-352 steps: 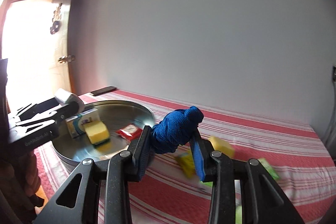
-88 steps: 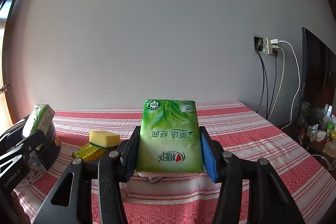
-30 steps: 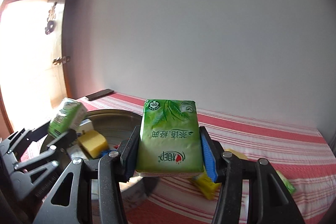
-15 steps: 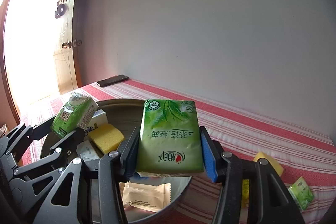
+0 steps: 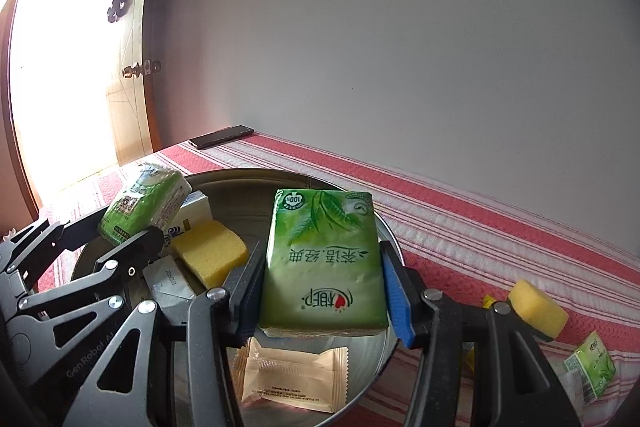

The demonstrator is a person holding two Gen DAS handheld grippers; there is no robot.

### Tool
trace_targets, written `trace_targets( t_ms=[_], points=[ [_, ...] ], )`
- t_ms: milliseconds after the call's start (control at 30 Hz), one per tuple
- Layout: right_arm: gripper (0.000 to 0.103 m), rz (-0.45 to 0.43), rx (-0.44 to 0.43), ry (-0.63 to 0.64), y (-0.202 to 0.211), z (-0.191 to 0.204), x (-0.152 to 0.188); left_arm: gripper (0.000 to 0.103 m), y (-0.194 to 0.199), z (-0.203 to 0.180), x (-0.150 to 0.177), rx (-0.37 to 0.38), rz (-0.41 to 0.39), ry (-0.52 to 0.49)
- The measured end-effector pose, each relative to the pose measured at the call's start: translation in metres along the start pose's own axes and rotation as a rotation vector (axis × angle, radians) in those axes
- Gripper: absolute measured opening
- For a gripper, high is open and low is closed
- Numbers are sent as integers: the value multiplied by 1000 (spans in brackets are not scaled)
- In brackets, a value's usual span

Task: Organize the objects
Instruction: 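Lower both green tissue packs into the tin bowl and open both grippers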

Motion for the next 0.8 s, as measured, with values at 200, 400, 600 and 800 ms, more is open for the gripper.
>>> trace_targets(
  t_ms=[200, 400, 600, 800],
  points=[
    [55, 15, -8, 9, -5, 5, 4, 50, -3, 0, 1, -5, 20, -9],
    [55, 30, -12, 17, -11, 10, 6, 50, -5, -1, 2, 0, 32, -14],
    [55, 43, -15, 25, -15, 12, 9, 50, -8, 1, 3, 2, 39, -7],
    [55, 48, -28, 18, -15, 12, 9, 51, -7, 2, 3, -10, 38, -6]
  ],
)
Point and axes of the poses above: each gripper's, at about its wrist camera, not at the fingertips, and y roughly against the way its jaws point, z to its left, x to its underside, the point moved 6 cm from there along -y, roughly the way its jaws point, and after that the axes turned 7 degrees about -y, right-handed, at the moved point
